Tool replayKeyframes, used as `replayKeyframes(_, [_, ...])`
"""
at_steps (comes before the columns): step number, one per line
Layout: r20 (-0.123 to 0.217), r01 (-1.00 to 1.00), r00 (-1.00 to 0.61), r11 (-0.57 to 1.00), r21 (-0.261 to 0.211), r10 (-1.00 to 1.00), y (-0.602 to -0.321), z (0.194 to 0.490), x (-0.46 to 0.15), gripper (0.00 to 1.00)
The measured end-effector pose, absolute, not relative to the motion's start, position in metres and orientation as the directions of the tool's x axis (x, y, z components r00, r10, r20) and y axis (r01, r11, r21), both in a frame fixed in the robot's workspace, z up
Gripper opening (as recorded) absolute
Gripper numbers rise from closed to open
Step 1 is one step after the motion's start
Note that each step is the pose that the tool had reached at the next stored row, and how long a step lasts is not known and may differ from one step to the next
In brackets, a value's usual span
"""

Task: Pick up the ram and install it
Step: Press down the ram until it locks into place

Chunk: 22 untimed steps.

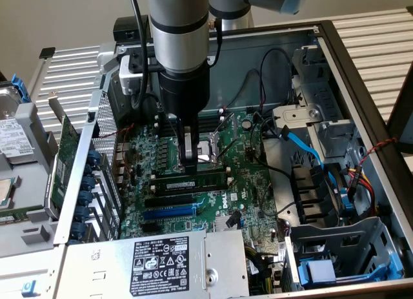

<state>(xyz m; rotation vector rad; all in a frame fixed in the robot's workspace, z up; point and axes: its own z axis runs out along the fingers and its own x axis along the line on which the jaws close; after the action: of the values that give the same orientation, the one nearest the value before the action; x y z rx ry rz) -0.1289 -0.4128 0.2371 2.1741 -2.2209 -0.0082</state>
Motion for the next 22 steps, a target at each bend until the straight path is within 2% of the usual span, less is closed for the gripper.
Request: replayKeyframes(22, [0.02, -1.0, -0.017, 0.018, 0.019, -1.0, -0.4144, 0.23, -0.1292, 0.11])
